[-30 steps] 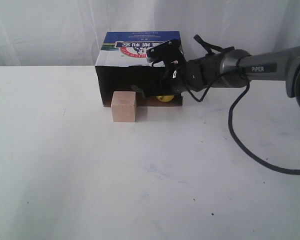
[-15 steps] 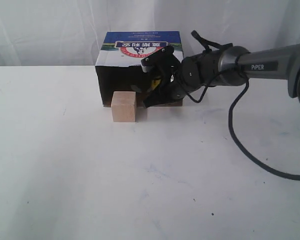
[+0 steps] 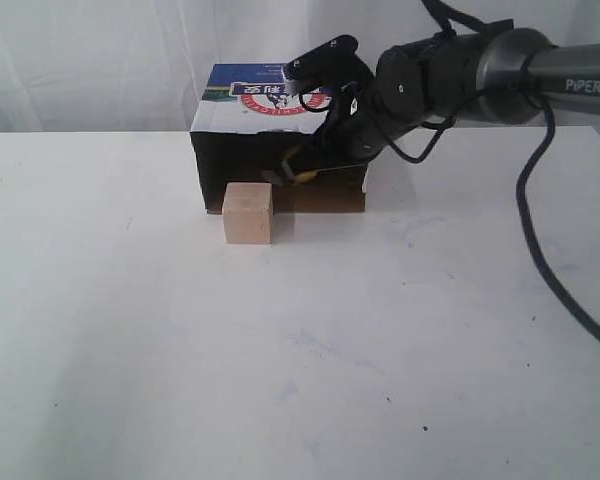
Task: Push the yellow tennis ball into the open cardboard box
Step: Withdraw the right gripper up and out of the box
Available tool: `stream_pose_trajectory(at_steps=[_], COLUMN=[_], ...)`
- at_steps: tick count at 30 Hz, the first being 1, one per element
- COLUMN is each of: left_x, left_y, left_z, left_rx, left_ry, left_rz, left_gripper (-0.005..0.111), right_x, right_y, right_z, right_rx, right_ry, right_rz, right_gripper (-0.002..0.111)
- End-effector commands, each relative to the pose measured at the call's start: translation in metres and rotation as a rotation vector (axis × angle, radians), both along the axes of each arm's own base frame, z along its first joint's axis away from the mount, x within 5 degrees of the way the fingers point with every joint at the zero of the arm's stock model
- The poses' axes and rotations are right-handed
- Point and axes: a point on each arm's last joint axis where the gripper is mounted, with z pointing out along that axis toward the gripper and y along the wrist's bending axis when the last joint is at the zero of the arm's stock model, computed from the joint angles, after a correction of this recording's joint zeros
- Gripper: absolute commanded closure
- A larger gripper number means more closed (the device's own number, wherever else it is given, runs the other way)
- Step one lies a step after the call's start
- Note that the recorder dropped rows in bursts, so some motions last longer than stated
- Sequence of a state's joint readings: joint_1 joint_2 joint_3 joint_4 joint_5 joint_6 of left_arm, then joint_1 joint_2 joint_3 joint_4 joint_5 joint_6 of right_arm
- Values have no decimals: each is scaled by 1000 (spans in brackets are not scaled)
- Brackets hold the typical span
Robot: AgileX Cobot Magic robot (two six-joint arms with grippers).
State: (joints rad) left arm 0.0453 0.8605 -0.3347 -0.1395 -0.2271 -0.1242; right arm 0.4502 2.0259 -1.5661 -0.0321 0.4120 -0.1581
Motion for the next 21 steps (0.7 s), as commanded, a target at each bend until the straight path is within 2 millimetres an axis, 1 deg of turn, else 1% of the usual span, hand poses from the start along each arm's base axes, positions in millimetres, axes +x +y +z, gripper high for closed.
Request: stream_pose_trajectory(at_steps=[1, 4, 5, 6, 8, 10, 12, 13, 15, 17, 18, 19, 20, 21], left_x=[-8, -18, -22, -28, -41, -54, -69, -75, -89, -101, -107, -111, -116, -119], left_y=[-1, -1, -2, -2, -3, -4, -6, -6, -7, -8, -8, -9, -9, -10], left_z=[9, 20, 25, 29, 39, 46, 53, 55, 60, 64, 65, 66, 65, 62], left_rx=[49, 66, 68, 70, 82, 122, 179, 188, 195, 228, 260, 290, 325, 322], left_ry=[-33, -106, -138, -171, -240, -293, -353, -377, -441, -506, -529, -541, -541, -523], left_rz=[-28, -32, -31, -31, -36, -52, -69, -72, -71, -71, -75, -80, -92, -104], left_gripper=[107, 107, 107, 107, 107, 107, 107, 107, 107, 107, 107, 107, 107, 107], right_x=[-23, -51, -61, -72, -86, -103, -121, -129, -151, -175, -188, -199, -214, -227], right_y=[-10, -23, -28, -33, -40, -50, -60, -67, -79, -91, -98, -103, -109, -115], right_z=[-23, -39, -38, -33, -12, 20, 58, 74, 111, 141, 151, 158, 164, 166], right_rx=[-29, -10, 11, 41, 102, 169, 216, 235, 272, 299, 307, 316, 331, 341], right_ry=[117, 178, 164, 133, 30, -93, -217, -260, -362, -443, -476, -496, -524, -549], right_rz=[-26, -77, -88, -97, -91, -86, -71, -75, -70, -64, -61, -61, -58, -56], right_gripper=[108, 108, 108, 108, 108, 108, 108, 108, 108, 108, 108, 108, 108, 108])
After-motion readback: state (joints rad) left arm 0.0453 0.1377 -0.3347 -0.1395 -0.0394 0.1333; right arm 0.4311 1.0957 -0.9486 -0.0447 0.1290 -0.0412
